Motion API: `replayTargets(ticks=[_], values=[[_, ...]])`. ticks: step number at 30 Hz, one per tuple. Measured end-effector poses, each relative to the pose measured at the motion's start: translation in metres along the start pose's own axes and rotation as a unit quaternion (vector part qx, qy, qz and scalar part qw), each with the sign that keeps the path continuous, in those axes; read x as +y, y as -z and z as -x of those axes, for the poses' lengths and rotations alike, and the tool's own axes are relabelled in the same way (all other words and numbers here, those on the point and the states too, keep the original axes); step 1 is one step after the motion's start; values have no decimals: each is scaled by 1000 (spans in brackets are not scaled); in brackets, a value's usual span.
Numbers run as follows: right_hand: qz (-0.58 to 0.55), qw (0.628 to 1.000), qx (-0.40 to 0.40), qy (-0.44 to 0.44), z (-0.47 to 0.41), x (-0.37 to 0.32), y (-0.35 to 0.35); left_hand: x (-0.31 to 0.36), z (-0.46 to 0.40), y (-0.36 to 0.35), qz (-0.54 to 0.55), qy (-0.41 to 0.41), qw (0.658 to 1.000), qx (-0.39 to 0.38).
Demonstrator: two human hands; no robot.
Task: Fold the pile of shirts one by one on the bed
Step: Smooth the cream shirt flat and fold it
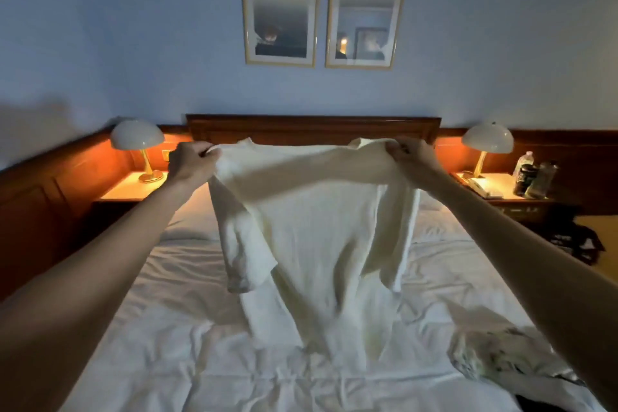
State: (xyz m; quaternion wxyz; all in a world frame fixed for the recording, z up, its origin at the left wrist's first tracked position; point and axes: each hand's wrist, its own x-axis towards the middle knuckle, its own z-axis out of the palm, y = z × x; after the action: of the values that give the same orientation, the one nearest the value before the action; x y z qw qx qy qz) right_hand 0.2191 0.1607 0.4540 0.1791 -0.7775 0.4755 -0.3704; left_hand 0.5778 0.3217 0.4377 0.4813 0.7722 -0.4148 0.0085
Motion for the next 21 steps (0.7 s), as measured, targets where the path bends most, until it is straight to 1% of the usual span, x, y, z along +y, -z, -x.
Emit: replayTargets(ticks=[2, 4, 5, 7, 8, 10, 12, 16, 18, 19, 21], values=[[-38, 998, -33, -28, 26, 1, -29, -35, 8, -10, 61, 84, 995, -5], [-118, 989, -74, -51, 52, -8, -59, -62, 13, -9, 154, 174, 972, -23], [-158, 981, -95, -61, 64, -15, -73, -73, 12, -3, 205, 203, 957, -34], [-237, 959, -141, -72, 85, -36, -97, -85, 3, 16, 274, 233, 932, -32], [-279, 943, -165, -75, 93, -49, -108, -87, -4, 28, 298, 238, 924, -19], [-364, 904, -207, -81, 110, -79, -126, -86, -25, 53, 325, 242, 913, 34], [-435, 861, -251, -84, 126, -111, -139, -78, -47, 74, 327, 218, 915, 87], [-546, 761, -338, -91, 148, -154, -155, -39, -90, 91, 261, 157, 943, 134], [-593, 720, -346, -101, 149, -158, -156, -15, -110, 80, 244, 136, 952, 129], [-609, 710, -337, -108, 147, -155, -154, -3, -116, 69, 248, 134, 952, 119], [-620, 711, -310, -122, 144, -138, -148, 15, -127, 35, 263, 133, 951, 89]])
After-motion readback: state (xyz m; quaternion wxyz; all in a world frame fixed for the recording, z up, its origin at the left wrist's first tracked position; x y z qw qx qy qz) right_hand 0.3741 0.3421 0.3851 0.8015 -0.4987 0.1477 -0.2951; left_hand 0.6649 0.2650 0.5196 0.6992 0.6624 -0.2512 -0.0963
